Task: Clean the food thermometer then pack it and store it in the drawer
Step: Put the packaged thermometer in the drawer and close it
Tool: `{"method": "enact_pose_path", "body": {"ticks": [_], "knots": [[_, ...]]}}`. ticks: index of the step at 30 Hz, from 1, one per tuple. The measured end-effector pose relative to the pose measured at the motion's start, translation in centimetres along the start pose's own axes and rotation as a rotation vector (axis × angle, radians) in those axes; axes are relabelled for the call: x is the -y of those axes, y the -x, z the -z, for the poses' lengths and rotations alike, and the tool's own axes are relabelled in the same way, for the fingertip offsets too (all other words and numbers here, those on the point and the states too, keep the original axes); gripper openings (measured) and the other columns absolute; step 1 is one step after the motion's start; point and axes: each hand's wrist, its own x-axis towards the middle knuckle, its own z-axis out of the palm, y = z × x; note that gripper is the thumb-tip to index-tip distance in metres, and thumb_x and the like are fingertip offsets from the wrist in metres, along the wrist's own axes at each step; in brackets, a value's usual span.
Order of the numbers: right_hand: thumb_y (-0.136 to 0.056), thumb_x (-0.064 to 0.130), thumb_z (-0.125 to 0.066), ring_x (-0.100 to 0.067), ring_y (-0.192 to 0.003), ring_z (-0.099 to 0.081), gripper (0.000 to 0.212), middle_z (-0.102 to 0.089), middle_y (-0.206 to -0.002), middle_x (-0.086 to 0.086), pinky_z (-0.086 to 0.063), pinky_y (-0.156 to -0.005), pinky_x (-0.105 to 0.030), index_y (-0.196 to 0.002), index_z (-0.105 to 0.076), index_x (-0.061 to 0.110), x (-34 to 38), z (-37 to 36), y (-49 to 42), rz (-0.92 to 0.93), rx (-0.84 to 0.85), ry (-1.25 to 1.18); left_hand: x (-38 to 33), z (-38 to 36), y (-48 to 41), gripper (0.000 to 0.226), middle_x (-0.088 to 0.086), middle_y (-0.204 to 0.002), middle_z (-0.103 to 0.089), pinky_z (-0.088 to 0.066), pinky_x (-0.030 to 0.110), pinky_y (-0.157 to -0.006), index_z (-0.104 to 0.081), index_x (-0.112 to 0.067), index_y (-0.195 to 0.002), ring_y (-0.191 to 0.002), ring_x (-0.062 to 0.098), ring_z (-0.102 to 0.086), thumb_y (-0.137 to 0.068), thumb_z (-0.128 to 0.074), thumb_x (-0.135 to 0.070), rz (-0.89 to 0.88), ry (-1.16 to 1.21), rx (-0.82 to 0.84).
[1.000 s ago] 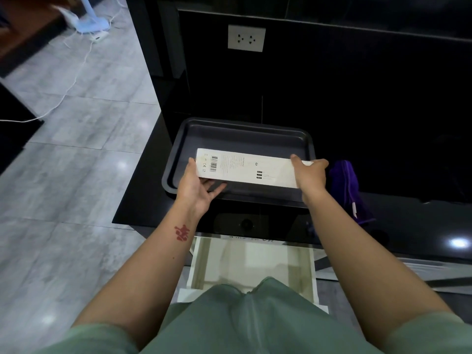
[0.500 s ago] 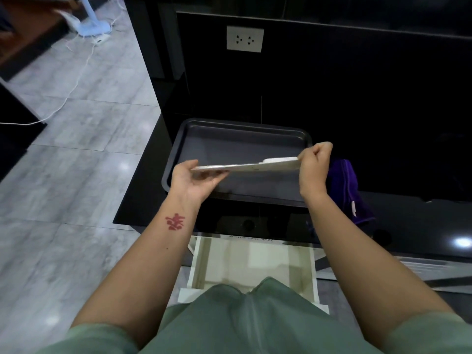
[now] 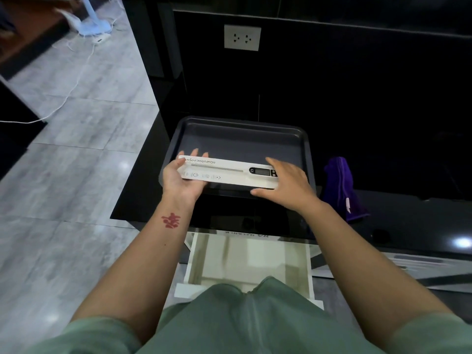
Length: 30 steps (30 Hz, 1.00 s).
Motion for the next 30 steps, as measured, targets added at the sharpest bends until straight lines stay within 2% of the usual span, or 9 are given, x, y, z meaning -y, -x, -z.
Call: {"method": "enact_pose_path", "body": {"ticks": [8, 12, 14, 16, 18, 21, 23, 25, 30], "knots": [[-0.075, 0.053, -0.068, -0.026, -0.132, -0.039, 0.084, -0.046, -0.140, -0.003, -0.025, -0.114, -0.038, -0.147, -0.036, 0.022, -0.3, 1.0, 1.0, 0.139, 0.088, 0.144, 0.4, 1.7, 1.1, 0.047, 0.016, -0.128, -0.062, -0.047, 0.063, -0.092, -0.052, -0.016, -0.131, -0.105, 0.044, -0.066, -0.088, -0.054, 0.003, -0.076, -0.083, 0.045], [-0.070, 0.038, -0.070, -0.022, -0.115, -0.047, 0.070, -0.051, -0.123, 0.000, -0.037, -0.097, -0.031, -0.134, -0.046, 0.022, -0.2, 1.1, 2.3, 0.164, 0.093, 0.101, 1.5, 2.3, 2.1, 0.047, 0.020, -0.124, -0.063, -0.055, 0.057, -0.085, -0.047, -0.011, -0.132, -0.099, 0.037, -0.070, -0.089, -0.059, 0.002, -0.211, -0.174, -0.080], [-0.069, 0.034, -0.070, -0.021, -0.113, -0.046, 0.067, -0.050, -0.120, -0.001, -0.040, -0.093, -0.031, -0.131, -0.047, 0.021, -0.4, 0.8, 3.2, 0.149, 0.108, 0.069, 2.4, 2.9, 2.8, 0.046, 0.016, -0.124, -0.062, -0.059, 0.046, -0.082, -0.043, -0.011, -0.132, -0.097, 0.027, -0.070, -0.091, -0.061, -0.003, -0.352, -0.382, -0.187], [-0.069, 0.030, -0.070, -0.022, -0.113, -0.045, 0.064, -0.049, -0.120, -0.001, -0.040, -0.091, -0.030, -0.129, -0.047, 0.019, -0.6, 0.6, 4.1, 0.146, 0.119, 0.059, 3.3, 4.0, 3.7, 0.045, 0.004, -0.118, -0.058, -0.059, 0.036, -0.079, -0.041, -0.018, -0.129, -0.097, 0.019, -0.067, -0.091, -0.064, -0.008, -0.537, -0.689, -0.257], [-0.070, 0.027, -0.070, -0.022, -0.113, -0.044, 0.062, -0.048, -0.119, -0.002, -0.038, -0.089, -0.028, -0.127, -0.047, 0.018, -0.9, 0.5, 5.2, 0.152, 0.127, 0.059, 3.9, 5.7, 4.6, 0.047, 0.002, -0.119, -0.052, -0.053, 0.034, -0.092, -0.043, -0.017, -0.133, -0.108, 0.020, -0.060, -0.091, -0.064, -0.012, -0.750, -1.114, -0.282], [-0.070, 0.024, -0.070, -0.022, -0.115, -0.042, 0.062, -0.047, -0.120, -0.003, -0.036, -0.089, -0.027, -0.127, -0.046, 0.017, -1.4, 0.3, 7.3, 0.136, 0.138, 0.066, 4.6, 8.6, 5.6, 0.036, 0.013, -0.142, -0.045, -0.032, 0.038, -0.112, -0.058, -0.012, -0.130, -0.134, 0.029, -0.039, -0.094, -0.058, -0.014, -1.006, -1.724, -0.198], [-0.070, 0.023, -0.070, -0.022, -0.116, -0.041, 0.064, -0.046, -0.121, -0.003, -0.036, -0.090, -0.026, -0.129, -0.045, 0.016, -1.4, 0.2, 8.6, 0.116, 0.141, 0.066, 5.5, 10.0, 6.2, 0.034, 0.012, -0.150, -0.041, -0.017, 0.045, -0.118, -0.060, -0.013, -0.130, -0.145, 0.031, -0.024, -0.097, -0.053, -0.017, -1.056, -1.993, -0.065], [-0.072, 0.025, -0.071, -0.021, -0.118, -0.039, 0.066, -0.045, -0.122, -0.002, -0.036, -0.092, -0.027, -0.131, -0.044, 0.016, -1.3, -0.2, 9.8, 0.099, 0.141, 0.060, 6.4, 11.4, 7.1, 0.040, 0.007, -0.154, -0.037, -0.006, 0.048, -0.121, -0.052, -0.016, -0.139, -0.149, 0.028, -0.016, -0.099, -0.049, -0.023, -1.036, -2.153, 0.046], [-0.070, 0.026, -0.072, -0.022, -0.118, -0.041, 0.068, -0.045, -0.121, -0.002, -0.040, -0.097, -0.033, -0.131, -0.044, 0.017, -0.3, -2.5, 14.0, 0.052, 0.179, 0.044, 8.0, 15.3, 10.3, 0.050, 0.005, -0.159, -0.029, 0.000, 0.046, -0.121, -0.038, -0.019, -0.148, -0.150, 0.024, -0.010, -0.101, -0.040, -0.038, -0.976, -2.381, 0.162]]}}
